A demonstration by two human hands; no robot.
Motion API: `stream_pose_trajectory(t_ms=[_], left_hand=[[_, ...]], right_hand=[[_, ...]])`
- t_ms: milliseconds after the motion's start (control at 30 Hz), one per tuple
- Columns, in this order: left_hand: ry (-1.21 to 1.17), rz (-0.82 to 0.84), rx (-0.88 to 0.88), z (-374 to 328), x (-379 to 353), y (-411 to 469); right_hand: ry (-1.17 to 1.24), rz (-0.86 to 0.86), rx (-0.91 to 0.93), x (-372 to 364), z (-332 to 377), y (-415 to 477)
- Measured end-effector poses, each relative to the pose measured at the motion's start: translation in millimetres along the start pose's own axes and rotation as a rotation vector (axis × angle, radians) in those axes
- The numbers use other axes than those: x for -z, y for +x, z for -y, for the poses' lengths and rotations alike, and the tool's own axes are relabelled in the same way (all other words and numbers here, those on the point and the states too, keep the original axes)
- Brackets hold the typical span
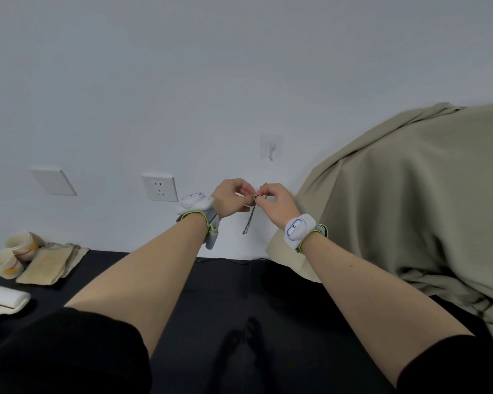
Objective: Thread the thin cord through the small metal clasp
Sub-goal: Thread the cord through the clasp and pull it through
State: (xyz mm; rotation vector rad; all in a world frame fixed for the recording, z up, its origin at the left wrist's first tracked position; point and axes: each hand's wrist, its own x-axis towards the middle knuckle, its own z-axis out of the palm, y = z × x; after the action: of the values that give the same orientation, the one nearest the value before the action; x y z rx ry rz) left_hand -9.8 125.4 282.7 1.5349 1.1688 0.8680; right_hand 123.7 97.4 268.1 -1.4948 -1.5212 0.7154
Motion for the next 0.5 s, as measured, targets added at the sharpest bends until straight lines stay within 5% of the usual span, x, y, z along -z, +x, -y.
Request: stream_pose_trajectory(t_ms=[500], left_hand=[[0.279, 0.058, -0.043, 7.0, 2.7, 9.1]], right_hand=[[-0.080, 0.046, -0.025, -5.1, -17.2, 6.8]])
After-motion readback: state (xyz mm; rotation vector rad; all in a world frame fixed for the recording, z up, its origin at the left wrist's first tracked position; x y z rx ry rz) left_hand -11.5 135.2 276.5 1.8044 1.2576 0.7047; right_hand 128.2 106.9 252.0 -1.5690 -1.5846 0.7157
